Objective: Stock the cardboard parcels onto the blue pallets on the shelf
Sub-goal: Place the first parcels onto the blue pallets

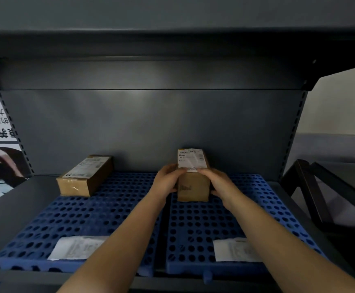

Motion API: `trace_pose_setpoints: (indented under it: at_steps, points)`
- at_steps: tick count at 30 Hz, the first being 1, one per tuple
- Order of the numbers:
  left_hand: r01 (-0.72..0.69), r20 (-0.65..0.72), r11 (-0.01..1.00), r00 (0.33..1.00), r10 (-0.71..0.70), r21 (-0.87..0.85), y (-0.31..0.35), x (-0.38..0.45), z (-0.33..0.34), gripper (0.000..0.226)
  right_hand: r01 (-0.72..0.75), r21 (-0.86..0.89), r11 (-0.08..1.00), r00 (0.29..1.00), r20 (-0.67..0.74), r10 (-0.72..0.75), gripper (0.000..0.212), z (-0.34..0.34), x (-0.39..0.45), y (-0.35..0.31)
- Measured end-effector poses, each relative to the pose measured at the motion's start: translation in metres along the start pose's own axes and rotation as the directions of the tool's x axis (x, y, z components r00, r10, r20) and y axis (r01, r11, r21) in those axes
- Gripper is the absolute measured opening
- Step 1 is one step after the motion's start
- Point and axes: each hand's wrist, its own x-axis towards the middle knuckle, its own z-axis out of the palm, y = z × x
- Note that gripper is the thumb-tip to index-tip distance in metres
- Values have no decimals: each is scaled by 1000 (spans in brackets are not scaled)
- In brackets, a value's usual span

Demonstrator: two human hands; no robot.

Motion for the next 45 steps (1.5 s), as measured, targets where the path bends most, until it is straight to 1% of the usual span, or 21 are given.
trace_pose_setpoints:
  at_steps: [2, 5, 8, 12, 14, 17, 18, 19, 20, 22, 23, 24, 25, 26, 27, 30, 32, 36, 38, 41, 45]
  points:
    - [9, -20, 999, 1000, -10, -43, -1, 2, 4, 41, 6, 13, 1000, 1000, 12, -6, 35, -2, 4, 2]
    - [6, -41, 998, 999, -8, -55, -1, 4, 7, 42, 10, 22, 1000, 1000, 15, -10, 30, -3, 9, 2]
    - [-4, -51, 998, 999, 1, -61, 1, 7, 9, 43, 24, 24, 999, 999, 26, -25, 36, -2, 16, 3]
    - [-21, -71, 1000, 997, 20, -10, 1, 10, 10, 43, 23, 4, 1000, 1000, 14, -23, 39, -3, 23, 5]
    - [-41, -92, 997, 995, 47, 64, 1, 12, 8, 46, 46, -39, 998, 999, 0, -46, 44, -4, 25, 4]
    - [-110, -75, 980, 989, 124, 167, 5, 9, 1, 46, 101, -132, 986, 990, -86, -113, 67, -6, 24, -2]
    - [-153, -63, 966, 984, 169, 206, 7, 8, -2, 45, 153, -223, 963, 975, -125, -184, 69, -6, 22, -4]
    - [-205, -49, 944, 973, 225, 258, 10, 7, -7, 43, 215, -356, 910, 946, -156, -285, 69, -6, 18, -6]
    - [-256, -33, 911, 959, 281, 324, 13, 6, -11, 43, 269, -504, 820, 904, -161, -396, 67, -6, 14, -9]
    - [-352, 13, 806, 919, 394, 477, 17, 6, -21, 46, 305, -781, 545, 820, -76, -567, 61, -4, 2, -18]
    - [-388, 46, 738, 898, 438, 552, 19, 7, -25, 49, 284, -878, 386, 795, -10, -607, 59, -3, -4, -24]
    - [-416, 86, 664, 879, 470, 621, 20, 7, -29, 50, 243, -940, 240, 785, 46, -617, 58, -2, -9, -30]
    - [-441, 129, 588, 859, 496, 678, 23, 7, -33, 51, 193, -974, 123, 788, 79, -611, 58, -1, -15, -37]
    - [-462, 169, 518, 840, 515, 720, 27, 6, -36, 51, 140, -989, 47, 799, 85, -595, 58, 0, -20, -45]
    - [-477, 204, 461, 827, 525, 748, 30, 4, -40, 51, 93, -996, 9, 817, 71, -572, 57, 2, -26, -51]
    - [-510, 316, 292, 796, 515, 809, 39, -3, -51, 51, -21, -999, -34, 862, -1, -507, 54, 12, -44, -64]
    - [-528, 394, 164, 775, 494, 833, 44, -9, -57, 51, -88, -992, -86, 876, -36, -481, 52, 22, -57, -66]
    - [-586, 517, -8, 707, 483, 810, 51, -25, -62, 54, -205, -967, -151, 884, -117, -452, 51, 42, -88, -62]
    - [-627, 576, -63, 667, 472, 777, 51, -36, -58, 54, -281, -947, -158, 877, -186, -444, 50, 50, -106, -58]
    - [-703, 662, -86, 611, 434, 706, 50, -54, -48, 54, -388, -910, -145, 861, -302, -410, 51, 56, -136, -56]
    - [-778, 749, -138, 518, 413, 614, 49, -82, -23, 54, -491, -862, -125, 806, -395, -442, 50, 55, -186, -49]
